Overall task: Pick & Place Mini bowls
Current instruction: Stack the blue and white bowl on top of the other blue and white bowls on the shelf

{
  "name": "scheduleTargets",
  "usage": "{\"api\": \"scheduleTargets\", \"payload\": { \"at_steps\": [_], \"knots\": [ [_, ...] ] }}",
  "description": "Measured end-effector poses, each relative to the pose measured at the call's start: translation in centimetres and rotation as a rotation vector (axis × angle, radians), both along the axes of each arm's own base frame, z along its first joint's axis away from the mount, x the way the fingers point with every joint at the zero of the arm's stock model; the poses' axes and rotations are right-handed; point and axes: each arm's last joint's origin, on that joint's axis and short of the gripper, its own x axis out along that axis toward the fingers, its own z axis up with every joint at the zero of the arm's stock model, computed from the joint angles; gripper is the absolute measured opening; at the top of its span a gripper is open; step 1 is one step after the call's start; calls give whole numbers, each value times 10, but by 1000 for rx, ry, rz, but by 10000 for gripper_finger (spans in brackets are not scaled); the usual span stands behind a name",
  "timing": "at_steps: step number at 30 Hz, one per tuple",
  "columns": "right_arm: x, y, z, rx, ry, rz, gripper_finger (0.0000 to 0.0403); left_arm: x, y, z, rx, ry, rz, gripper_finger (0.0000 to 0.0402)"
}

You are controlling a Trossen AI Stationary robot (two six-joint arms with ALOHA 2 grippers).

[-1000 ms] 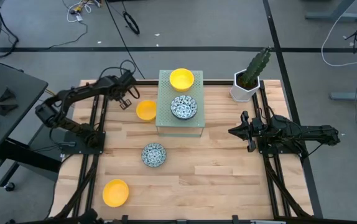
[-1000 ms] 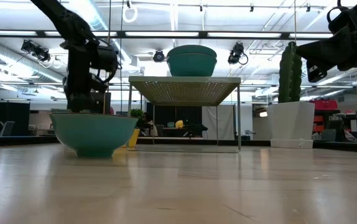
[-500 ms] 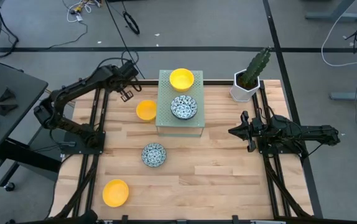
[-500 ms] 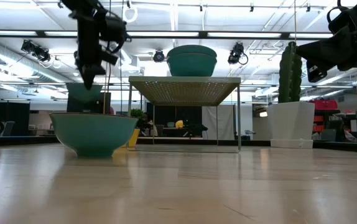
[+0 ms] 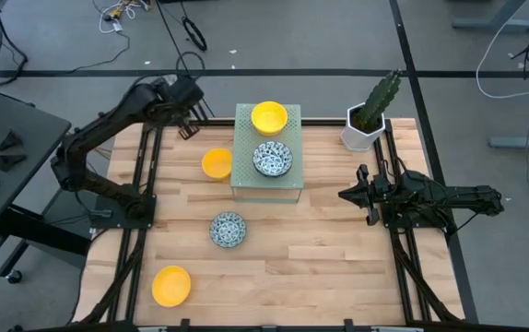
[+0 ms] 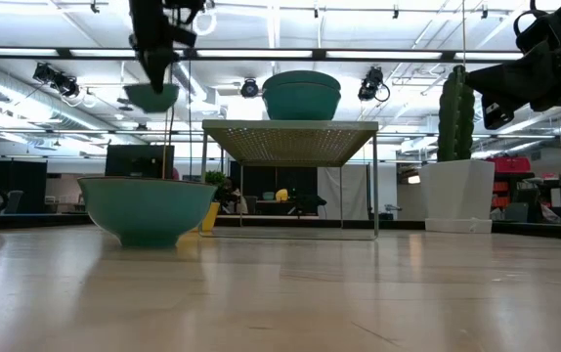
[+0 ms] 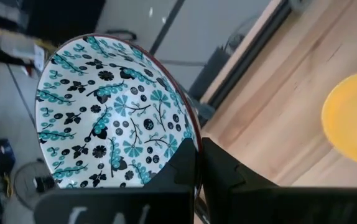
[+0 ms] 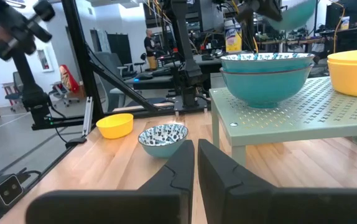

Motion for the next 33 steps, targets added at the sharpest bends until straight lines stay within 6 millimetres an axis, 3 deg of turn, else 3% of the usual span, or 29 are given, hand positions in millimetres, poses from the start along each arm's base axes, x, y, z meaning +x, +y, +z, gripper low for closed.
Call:
{"api": "scheduleTargets", "payload": {
  "at_steps": [8,14,22,33],
  "knots": [
    [0,0,0,0,0,0,27,4,-18,45,77,-93,-100,10],
    [0,0,0,0,0,1,27,8,-33,63,91,-135,-218,10],
    [0,0,0,0,0,0,27,19,-52,67,47,-103,-462,10],
    [0,0,0,0,0,0,27,54,-72,60,-50,-166,-800,10]
  ]
}}
